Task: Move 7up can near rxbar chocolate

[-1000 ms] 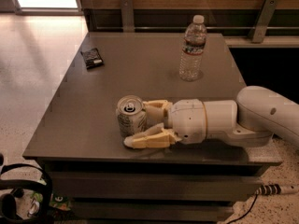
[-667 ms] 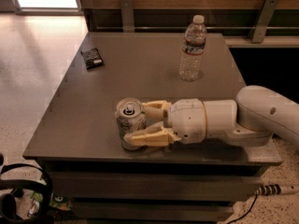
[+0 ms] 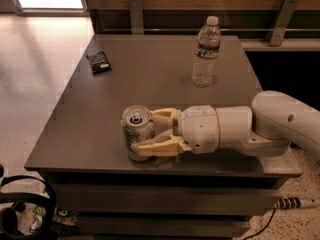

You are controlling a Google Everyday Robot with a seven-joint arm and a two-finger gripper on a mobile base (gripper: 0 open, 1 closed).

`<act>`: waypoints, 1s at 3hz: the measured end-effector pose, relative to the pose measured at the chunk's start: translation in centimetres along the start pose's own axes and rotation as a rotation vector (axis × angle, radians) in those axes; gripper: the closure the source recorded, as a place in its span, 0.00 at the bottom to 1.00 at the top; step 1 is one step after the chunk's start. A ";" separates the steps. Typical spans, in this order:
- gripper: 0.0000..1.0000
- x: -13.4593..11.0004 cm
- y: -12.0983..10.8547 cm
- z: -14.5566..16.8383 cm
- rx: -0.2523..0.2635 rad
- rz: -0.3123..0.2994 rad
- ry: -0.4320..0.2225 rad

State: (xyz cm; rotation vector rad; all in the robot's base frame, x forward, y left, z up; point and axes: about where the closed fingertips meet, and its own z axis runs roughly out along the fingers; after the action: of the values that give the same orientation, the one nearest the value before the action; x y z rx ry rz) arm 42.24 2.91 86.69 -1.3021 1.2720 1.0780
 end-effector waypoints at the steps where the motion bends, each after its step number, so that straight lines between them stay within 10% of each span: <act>1: 1.00 -0.1 -0.2 0.1 -0.001 0.001 -0.004; 3: 1.00 -1.2 -7.1 2.2 0.075 0.063 -0.087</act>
Offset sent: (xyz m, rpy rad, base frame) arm 0.0625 0.0188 0.0148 0.1085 0.0217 0.0166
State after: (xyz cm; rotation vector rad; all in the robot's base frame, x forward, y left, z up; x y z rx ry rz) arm 49.36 4.97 88.04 -1.1536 1.2833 1.1092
